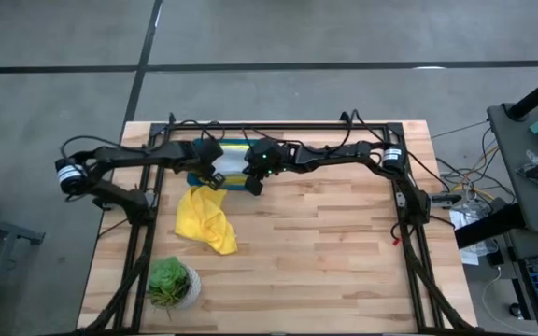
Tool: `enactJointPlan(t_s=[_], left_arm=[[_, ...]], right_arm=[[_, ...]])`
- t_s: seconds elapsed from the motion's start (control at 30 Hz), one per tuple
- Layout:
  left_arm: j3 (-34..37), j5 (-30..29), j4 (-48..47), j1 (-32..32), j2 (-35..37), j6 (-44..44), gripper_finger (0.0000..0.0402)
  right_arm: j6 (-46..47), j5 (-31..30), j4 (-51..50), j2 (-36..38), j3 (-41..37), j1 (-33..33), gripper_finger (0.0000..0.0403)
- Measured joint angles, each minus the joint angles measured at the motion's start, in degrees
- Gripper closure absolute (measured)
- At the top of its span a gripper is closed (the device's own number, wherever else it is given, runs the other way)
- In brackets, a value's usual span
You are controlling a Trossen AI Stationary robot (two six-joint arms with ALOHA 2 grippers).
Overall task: Fold microfiber towels
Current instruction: Put the gray microfiber towel into the blue bin, then fold the yellow microfiber towel
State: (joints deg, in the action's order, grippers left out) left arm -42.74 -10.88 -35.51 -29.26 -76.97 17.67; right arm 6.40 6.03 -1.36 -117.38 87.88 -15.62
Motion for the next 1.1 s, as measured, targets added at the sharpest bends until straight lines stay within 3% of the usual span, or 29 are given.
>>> enactJointPlan(t_s=[0.37, 0.6, 0.73, 0.9, 1.1], left_arm=[[-0.07, 0.10, 0.33, 0.00, -3.44, -0.04, 0.0401], [-1.29, 1.16, 0.15, 0.01, -0.91, -0.04, 0.0401], [-2.62, 4.61, 0.15, 0.58, 2.33, 0.04, 0.0401], [-3.46, 5.93, 0.30, 5.78, 7.35, 4.81, 0.0401], [-3.22, 4.12, -1.22, 17.08, 10.10, 17.41, 0.0401]], right_arm=[[0.06, -0.03, -3.21, -0.50, -0.02, -0.24, 0.0394], [0.01, -0.18, -4.03, 0.46, -0.02, -0.66, 0.0394], [-0.69, -0.12, -5.04, 2.50, -0.02, -0.63, 0.0394], [-1.43, -0.18, -5.86, 6.27, -2.37, 0.31, 0.0394], [-2.78, -0.09, -5.08, 13.87, -11.34, 3.02, 0.0394]])
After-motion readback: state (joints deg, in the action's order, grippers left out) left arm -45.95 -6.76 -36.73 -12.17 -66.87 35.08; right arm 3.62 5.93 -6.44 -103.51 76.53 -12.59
